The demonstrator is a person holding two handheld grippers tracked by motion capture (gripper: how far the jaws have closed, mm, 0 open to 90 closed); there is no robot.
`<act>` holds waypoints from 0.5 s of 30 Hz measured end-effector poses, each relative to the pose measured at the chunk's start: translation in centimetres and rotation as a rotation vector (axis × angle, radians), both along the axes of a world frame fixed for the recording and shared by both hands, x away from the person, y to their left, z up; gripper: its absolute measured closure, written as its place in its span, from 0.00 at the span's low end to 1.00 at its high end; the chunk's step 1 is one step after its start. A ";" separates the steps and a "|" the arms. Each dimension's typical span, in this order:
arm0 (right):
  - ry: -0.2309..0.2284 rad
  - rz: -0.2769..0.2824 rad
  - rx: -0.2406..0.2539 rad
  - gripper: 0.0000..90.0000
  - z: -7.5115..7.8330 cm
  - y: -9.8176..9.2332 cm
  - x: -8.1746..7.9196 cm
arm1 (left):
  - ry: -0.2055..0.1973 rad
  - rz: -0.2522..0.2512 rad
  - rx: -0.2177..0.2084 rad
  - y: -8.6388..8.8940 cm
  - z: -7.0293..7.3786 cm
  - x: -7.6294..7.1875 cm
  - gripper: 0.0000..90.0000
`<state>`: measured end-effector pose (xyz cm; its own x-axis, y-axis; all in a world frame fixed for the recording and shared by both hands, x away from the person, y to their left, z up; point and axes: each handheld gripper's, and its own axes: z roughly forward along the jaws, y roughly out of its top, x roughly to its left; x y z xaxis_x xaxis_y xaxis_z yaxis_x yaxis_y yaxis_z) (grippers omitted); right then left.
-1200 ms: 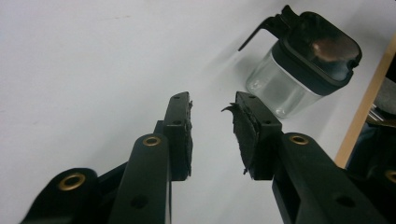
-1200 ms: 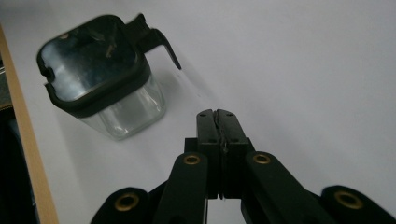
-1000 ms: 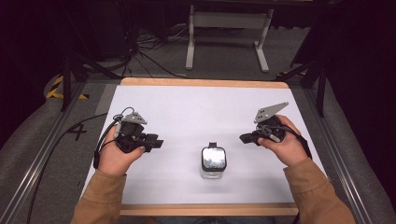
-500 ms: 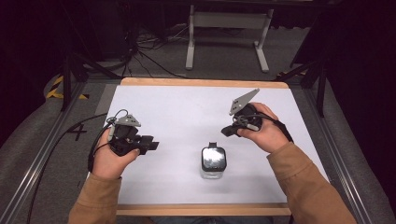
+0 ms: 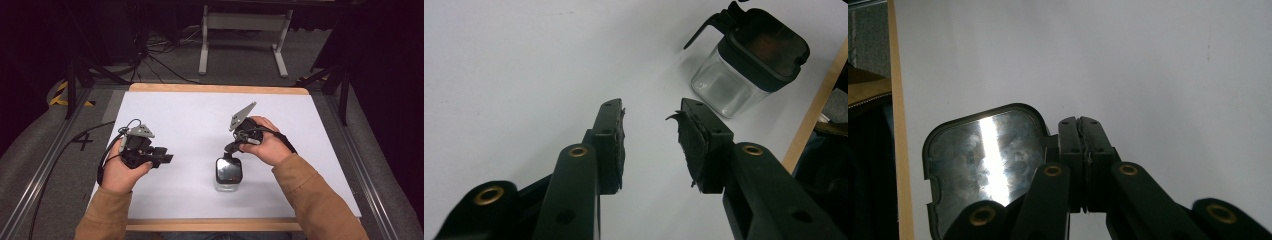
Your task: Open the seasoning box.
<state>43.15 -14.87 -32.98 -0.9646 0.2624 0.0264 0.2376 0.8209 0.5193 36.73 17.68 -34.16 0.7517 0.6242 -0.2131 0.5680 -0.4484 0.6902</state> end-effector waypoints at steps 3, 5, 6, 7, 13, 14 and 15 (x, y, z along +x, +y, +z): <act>0.008 -0.003 0.003 1.00 -0.3 0.1 0.1 | 0.001 -0.006 0.003 -0.1 0.0 0.0 0.69; 0.007 -0.004 0.004 1.00 -0.3 0.1 0.1 | -0.001 -0.010 0.004 -0.2 0.0 0.0 0.69; 0.007 -0.004 0.004 1.00 -0.3 0.1 0.1 | 0.001 -0.005 0.000 -0.3 -0.1 0.0 0.69; 0.006 -0.005 0.003 1.00 -0.3 0.1 0.1 | 0.000 -0.013 0.005 -0.3 -0.1 0.0 0.69; 0.009 -0.011 0.004 1.00 -0.3 -0.1 0.2 | 0.003 -0.026 0.008 -0.7 -0.1 0.0 0.69; 0.012 -0.014 0.003 1.00 -0.3 -0.1 0.2 | 0.006 -0.024 0.002 -0.8 -0.1 -0.1 0.69; 0.018 -0.017 0.007 1.00 -0.4 -0.1 0.2 | 0.004 -0.033 0.009 -0.8 -0.1 -0.1 0.69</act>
